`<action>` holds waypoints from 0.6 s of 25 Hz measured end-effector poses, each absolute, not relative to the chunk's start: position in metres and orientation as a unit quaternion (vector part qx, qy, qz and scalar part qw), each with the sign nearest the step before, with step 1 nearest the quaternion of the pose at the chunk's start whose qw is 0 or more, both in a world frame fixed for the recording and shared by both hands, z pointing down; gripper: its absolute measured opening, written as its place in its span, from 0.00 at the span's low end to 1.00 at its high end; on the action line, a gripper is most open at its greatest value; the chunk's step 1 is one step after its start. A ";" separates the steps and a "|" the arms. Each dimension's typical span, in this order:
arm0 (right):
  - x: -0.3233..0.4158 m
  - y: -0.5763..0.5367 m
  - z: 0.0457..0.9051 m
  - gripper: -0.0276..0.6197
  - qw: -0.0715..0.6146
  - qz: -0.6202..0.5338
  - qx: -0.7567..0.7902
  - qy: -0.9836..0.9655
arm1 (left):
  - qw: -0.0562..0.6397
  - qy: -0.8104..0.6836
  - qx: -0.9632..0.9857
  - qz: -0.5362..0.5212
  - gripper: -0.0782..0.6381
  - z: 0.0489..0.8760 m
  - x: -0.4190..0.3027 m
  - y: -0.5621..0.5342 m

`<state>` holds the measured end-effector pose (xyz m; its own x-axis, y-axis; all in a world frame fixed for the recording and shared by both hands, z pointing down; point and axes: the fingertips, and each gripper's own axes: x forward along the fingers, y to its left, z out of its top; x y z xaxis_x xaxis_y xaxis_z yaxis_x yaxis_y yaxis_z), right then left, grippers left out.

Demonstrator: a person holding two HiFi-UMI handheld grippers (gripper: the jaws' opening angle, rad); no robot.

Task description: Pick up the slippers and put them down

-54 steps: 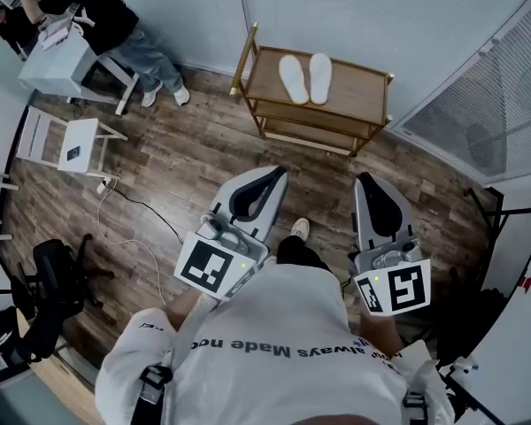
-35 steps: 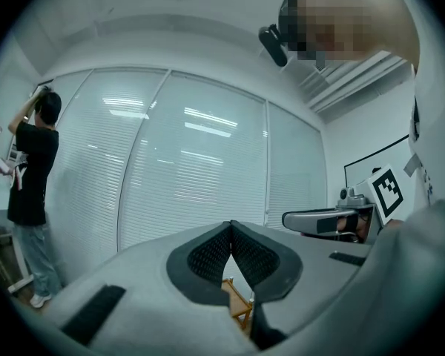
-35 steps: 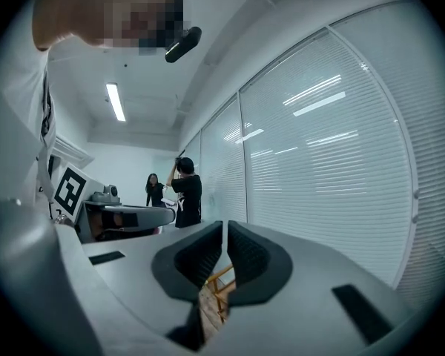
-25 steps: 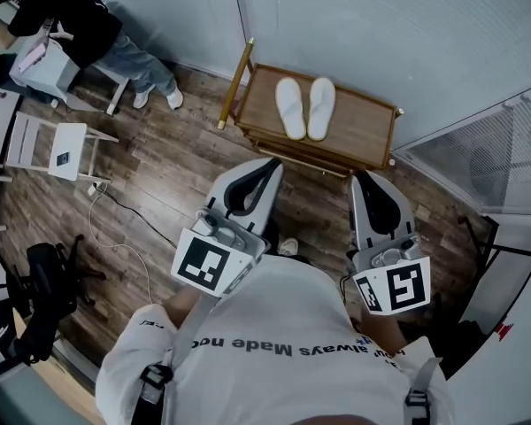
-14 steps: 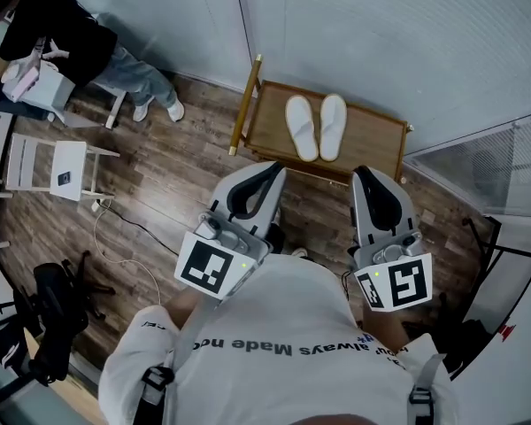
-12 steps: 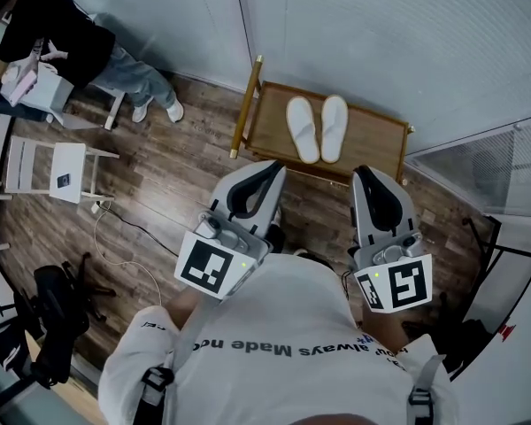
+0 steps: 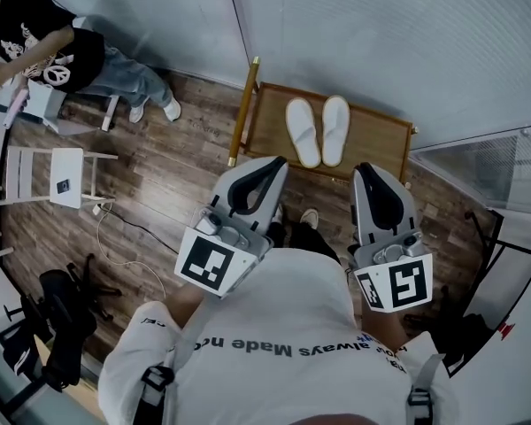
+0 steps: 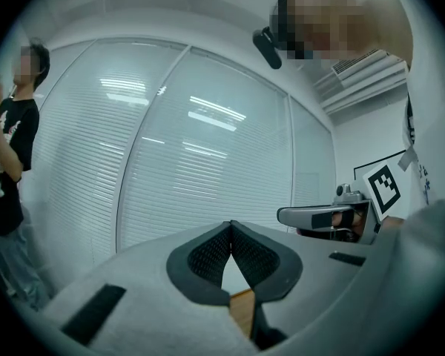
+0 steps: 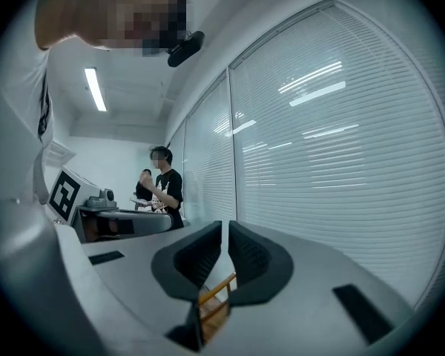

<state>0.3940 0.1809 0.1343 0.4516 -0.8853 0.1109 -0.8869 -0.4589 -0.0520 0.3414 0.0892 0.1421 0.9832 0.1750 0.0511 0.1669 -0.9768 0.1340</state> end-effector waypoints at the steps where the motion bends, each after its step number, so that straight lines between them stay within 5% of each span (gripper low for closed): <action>1: 0.399 0.179 0.137 0.07 0.007 0.064 0.851 -0.521 | 0.067 0.085 0.994 0.034 0.12 0.145 0.346 0.087; 15: 0.457 0.166 0.257 0.09 0.018 0.140 0.849 -0.509 | 0.089 0.080 0.990 0.074 0.12 0.248 0.396 0.071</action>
<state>0.4573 0.1664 0.2570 0.4418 -0.8598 0.2558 -0.8700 -0.4802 -0.1115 0.3956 0.0714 0.2476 0.9764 0.1713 0.1314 0.1450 -0.9713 0.1887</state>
